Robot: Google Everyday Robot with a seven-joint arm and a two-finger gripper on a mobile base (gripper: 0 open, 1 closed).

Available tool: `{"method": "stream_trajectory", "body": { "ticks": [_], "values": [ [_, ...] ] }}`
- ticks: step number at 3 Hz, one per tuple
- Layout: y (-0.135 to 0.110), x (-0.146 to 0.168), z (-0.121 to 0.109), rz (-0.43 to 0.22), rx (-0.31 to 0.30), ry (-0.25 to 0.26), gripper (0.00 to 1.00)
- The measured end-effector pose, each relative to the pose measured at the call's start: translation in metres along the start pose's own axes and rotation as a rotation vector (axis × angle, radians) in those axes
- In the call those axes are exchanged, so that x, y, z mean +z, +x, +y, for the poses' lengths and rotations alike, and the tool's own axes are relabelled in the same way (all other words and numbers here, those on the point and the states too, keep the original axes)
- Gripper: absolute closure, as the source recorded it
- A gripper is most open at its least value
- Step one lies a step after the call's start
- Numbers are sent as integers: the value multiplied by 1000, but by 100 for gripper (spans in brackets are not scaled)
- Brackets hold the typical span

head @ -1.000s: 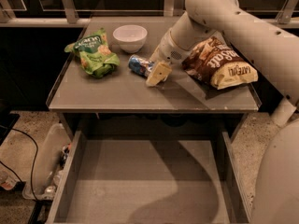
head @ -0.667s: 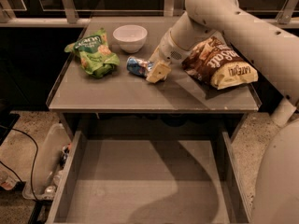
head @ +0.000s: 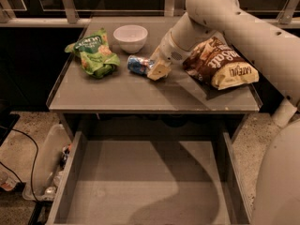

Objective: Place redbull can into top drawer

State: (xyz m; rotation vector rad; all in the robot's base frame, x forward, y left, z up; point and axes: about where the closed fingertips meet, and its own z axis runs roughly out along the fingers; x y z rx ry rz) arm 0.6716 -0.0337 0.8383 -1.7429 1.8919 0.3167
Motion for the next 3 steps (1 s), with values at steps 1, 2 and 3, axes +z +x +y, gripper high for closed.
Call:
{"method": "stream_trajectory", "body": {
  "ticks": [1, 2, 3],
  "values": [
    [1, 3, 6, 9, -8, -8, 100],
    [2, -1, 24, -4, -23, -2, 100],
    [0, -14, 50, -16, -51, 21, 100]
  ]
}}
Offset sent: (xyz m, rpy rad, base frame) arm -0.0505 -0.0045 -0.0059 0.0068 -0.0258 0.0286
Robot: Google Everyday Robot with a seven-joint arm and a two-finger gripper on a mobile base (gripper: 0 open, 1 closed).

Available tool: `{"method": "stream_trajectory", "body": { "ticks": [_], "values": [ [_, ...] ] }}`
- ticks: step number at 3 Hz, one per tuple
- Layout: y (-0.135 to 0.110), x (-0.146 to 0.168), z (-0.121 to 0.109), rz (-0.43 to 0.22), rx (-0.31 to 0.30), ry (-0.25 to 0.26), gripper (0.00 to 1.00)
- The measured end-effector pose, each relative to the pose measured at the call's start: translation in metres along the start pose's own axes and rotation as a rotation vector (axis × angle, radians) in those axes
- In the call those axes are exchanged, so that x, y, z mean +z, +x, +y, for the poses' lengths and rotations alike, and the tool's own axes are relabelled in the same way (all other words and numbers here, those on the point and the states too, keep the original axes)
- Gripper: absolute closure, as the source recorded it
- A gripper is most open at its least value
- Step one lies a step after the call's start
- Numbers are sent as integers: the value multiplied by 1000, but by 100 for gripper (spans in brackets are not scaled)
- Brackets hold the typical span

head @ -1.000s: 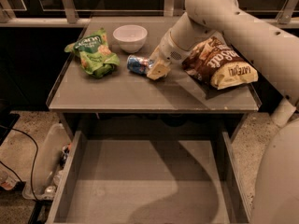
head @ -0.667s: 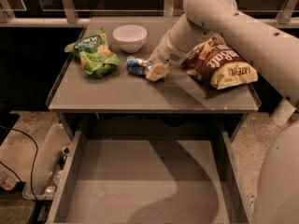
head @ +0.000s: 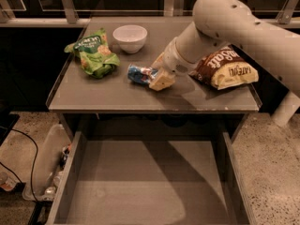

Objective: Place redbull can into top drawer

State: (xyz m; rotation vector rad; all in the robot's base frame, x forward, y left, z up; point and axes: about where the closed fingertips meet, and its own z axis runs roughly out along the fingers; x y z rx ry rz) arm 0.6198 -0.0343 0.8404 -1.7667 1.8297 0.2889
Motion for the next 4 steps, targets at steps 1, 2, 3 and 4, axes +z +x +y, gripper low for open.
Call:
{"method": "stream_trajectory", "body": {
  "ticks": [1, 2, 3, 4],
  "values": [
    [0, -19, 28, 3, -21, 29, 100],
    [8, -44, 53, 10, -25, 75, 100],
    [33, -68, 85, 23, 3, 132, 100],
    [62, -82, 123, 24, 40, 186, 100]
  ]
}}
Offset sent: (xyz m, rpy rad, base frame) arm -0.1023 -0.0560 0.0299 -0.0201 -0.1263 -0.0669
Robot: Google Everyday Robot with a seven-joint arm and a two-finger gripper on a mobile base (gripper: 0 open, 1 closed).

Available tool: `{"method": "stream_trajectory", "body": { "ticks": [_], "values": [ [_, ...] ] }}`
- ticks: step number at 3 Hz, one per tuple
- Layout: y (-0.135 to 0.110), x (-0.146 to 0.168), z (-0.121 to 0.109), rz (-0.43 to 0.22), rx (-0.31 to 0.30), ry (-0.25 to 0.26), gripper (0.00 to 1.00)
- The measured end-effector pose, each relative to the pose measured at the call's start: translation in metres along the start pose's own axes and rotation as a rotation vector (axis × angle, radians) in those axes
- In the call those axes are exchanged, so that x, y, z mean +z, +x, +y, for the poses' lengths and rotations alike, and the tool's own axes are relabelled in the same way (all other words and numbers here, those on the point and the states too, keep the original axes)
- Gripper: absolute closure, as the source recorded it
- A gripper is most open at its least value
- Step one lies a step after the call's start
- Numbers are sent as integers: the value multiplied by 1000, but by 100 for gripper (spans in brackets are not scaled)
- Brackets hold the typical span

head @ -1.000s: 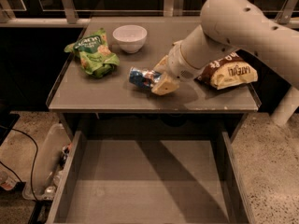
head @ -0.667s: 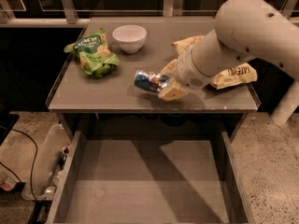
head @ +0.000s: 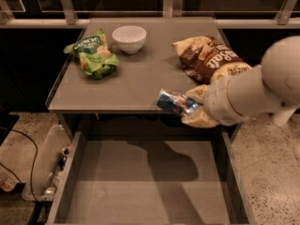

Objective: Place redbull can into top drawer

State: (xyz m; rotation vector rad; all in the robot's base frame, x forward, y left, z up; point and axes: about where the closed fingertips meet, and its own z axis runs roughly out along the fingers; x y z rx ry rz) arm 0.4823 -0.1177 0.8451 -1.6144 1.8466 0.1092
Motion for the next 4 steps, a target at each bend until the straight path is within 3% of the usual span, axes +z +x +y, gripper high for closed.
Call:
{"method": "stream_trajectory", "body": {
  "ticks": [1, 2, 3, 4],
  "values": [
    [31, -11, 46, -14, 25, 41, 100],
    [31, -11, 46, -14, 25, 41, 100],
    [38, 18, 58, -11, 65, -13, 100],
    [53, 67, 82, -16, 113, -84, 100]
  ]
}}
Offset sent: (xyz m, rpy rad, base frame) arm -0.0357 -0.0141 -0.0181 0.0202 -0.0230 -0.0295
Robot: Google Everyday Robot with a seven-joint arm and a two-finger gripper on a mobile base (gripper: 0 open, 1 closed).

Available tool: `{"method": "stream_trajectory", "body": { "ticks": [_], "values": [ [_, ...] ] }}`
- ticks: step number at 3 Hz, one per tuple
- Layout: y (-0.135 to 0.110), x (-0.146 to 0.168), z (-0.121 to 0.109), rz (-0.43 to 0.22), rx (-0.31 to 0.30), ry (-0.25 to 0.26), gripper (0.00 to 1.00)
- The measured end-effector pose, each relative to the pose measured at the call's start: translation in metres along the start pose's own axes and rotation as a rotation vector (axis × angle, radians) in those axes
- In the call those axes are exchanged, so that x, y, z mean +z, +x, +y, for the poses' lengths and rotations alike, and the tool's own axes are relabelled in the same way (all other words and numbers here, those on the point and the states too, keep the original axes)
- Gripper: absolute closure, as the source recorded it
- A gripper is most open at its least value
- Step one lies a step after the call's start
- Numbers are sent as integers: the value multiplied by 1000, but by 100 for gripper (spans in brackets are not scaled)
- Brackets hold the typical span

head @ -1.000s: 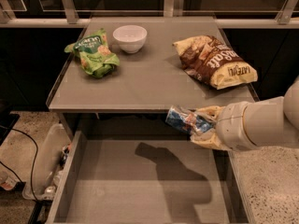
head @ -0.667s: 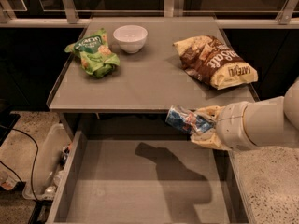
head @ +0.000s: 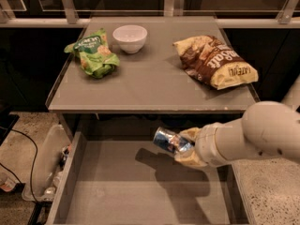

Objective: Place redbull can into top drawer

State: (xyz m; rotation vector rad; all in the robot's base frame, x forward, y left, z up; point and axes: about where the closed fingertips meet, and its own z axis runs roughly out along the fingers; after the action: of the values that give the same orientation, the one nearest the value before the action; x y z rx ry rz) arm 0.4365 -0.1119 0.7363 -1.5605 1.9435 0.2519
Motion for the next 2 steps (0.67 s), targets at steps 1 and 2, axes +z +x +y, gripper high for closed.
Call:
{"method": "stream_trajectory", "body": {
  "ticks": [1, 2],
  "values": [
    [17, 40, 12, -23, 11, -37, 100],
    [29, 70, 17, -44, 12, -58, 100]
  ]
}}
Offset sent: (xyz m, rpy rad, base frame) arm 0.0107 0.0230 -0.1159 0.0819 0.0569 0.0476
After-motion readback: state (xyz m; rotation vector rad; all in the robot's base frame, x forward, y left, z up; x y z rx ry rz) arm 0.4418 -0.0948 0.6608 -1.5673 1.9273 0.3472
